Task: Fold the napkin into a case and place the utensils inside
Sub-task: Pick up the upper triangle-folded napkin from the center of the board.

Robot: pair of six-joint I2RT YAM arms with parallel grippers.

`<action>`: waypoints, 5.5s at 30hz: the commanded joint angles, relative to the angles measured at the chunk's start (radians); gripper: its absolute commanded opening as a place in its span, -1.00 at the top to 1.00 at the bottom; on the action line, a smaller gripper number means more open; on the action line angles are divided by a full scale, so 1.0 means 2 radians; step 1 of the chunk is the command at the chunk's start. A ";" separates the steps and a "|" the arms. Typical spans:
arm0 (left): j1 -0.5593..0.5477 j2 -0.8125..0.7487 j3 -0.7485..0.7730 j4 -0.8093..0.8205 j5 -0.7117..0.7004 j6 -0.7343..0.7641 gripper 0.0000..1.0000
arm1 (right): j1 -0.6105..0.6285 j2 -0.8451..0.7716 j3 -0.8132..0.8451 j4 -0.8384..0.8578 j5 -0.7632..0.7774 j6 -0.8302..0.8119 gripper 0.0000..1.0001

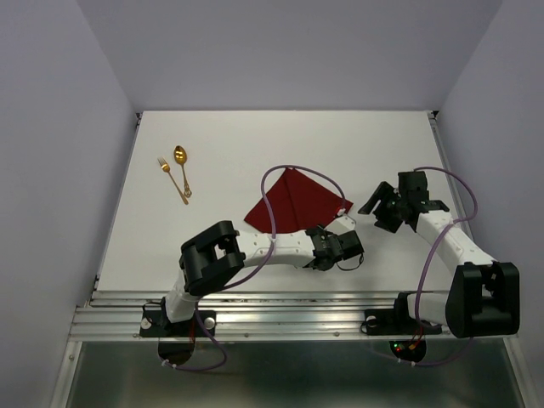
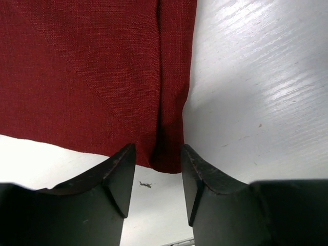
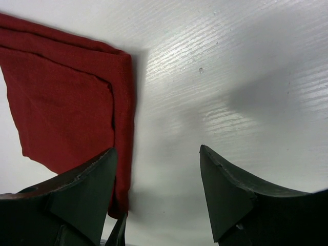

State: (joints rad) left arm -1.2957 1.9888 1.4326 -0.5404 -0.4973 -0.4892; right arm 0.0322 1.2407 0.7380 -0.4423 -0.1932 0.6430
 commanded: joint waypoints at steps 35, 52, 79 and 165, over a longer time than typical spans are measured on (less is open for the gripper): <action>0.021 0.020 -0.068 0.055 0.003 0.037 1.00 | -0.004 0.009 0.011 0.012 -0.054 -0.023 -0.72; 0.073 -0.109 -0.121 0.136 0.120 0.089 1.00 | 0.065 0.102 -0.018 0.146 -0.134 0.048 -0.79; 0.096 -0.157 -0.157 0.168 0.165 0.100 1.00 | 0.077 0.219 -0.018 0.288 -0.085 0.153 0.05; 0.001 -0.016 -0.113 0.158 -0.035 0.110 0.03 | 0.077 0.137 -0.022 0.239 -0.110 0.152 0.99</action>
State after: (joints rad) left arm -1.2884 1.9366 1.2171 -0.2016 -0.5331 -0.2707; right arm 0.1848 1.5486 0.6613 0.0608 -0.4004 0.9600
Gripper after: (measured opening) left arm 0.512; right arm 0.041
